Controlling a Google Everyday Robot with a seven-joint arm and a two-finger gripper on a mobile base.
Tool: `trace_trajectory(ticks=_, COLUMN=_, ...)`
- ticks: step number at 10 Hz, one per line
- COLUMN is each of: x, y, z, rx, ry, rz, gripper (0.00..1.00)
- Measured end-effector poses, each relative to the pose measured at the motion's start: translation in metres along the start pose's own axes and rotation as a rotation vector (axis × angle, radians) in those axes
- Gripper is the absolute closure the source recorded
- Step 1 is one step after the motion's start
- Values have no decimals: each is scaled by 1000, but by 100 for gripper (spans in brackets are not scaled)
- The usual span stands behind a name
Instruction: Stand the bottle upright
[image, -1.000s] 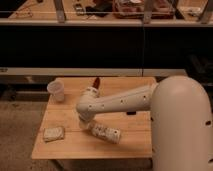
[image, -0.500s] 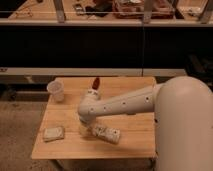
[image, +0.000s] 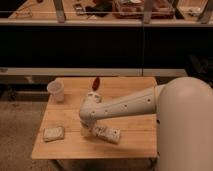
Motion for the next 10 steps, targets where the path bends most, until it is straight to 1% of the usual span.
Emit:
trace_trajectory(ticks=1, x=0, y=-1, z=0, rx=-1, ry=-1, rz=-6, gripper=60)
trace_trajectory(ticks=2, x=0, y=-1, z=1, rx=-1, ry=-3, rz=-11, gripper=63)
trace_trajectory(ticks=5, x=4, y=-4, z=4, rx=-1, ry=-15, rz=-28, gripper=64)
trace_trajectory(ticks=7, x=10, y=-1, z=-1, rx=0, ry=-3, rz=-5, gripper=64)
trace_trajectory(ticks=9, x=34, y=9, z=-24, rx=8, ry=76, rz=55, gripper=64)
trace_trajectory(ticks=10, x=46, y=15, z=-36, rx=15, ry=122, rz=89, gripper=64)
